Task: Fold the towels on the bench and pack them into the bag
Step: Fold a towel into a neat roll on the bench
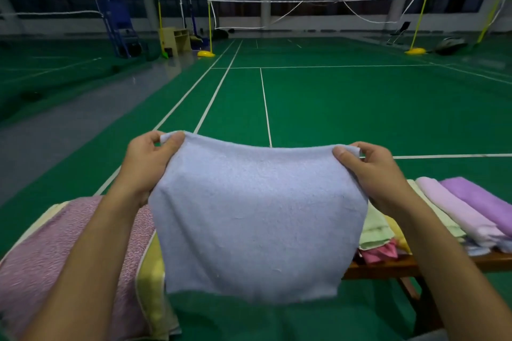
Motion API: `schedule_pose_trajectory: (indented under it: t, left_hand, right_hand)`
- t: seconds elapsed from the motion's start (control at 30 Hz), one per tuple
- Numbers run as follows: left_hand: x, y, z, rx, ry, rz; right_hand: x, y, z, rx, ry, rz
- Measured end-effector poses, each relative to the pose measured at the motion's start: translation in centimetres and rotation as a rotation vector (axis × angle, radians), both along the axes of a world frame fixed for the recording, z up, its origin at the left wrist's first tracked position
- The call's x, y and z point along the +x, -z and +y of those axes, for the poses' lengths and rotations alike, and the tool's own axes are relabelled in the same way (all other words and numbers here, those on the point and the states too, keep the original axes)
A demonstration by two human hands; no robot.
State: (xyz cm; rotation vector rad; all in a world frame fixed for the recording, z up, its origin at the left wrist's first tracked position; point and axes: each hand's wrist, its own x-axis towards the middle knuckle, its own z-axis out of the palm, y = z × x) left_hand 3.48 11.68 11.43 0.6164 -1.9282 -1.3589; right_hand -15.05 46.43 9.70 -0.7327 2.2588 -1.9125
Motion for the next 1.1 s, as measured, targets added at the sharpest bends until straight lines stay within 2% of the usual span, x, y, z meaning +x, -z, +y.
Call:
schedule_pose_trajectory:
  t: [0.2,0.37,0.43,0.53,0.63,0.73,0.83,0.97,1.1]
  left_hand:
    - [-1.9,4.8,-1.5,-0.029,-0.038,-0.061]
    - [-5.5,8.9,-3.4,0.164,-0.115,-0.016]
    - [-6.7,11.1,-4.0,0.175,-0.099,-0.002]
    - [-8.6,14.2,-4.7,0.158,-0.095,-0.026]
    - [-10.1,17.0,-6.1,0.184,-0.107,-0.074]
    - [-11.6,18.9,-7.0,0.182,-0.07,-0.145]
    - [-12.4,20.2,-7.2,0.092,-0.076,-0.236]
    - [-12.0,20.2,-7.2,0.017,-0.104,-0.304]
    - [-10.2,20.8,-5.7,-0.147,0.079,-0.374]
  right_hand:
    - [-3.8,5.7,-2.5,0.288,0.108,0.181]
    - [-5.7,10.0,-5.9,0.54,0.244,0.355]
    - [-6.2,11.1,-7.1,0.548,0.288,0.313]
    - [-7.8,13.9,-8.9,0.421,0.211,0.134]
    - [-10.5,19.0,-10.3,0.458,0.133,0.073]
    - [-9.4,18.3,-12.4,0.497,0.149,0.005]
    - [-9.3,18.7,-13.1,0.552,0.106,-0.06]
    - [-8.5,19.2,-11.7,0.635,0.107,-0.046]
    - [-6.0,19.8,-8.8,0.795,0.083,0.02]
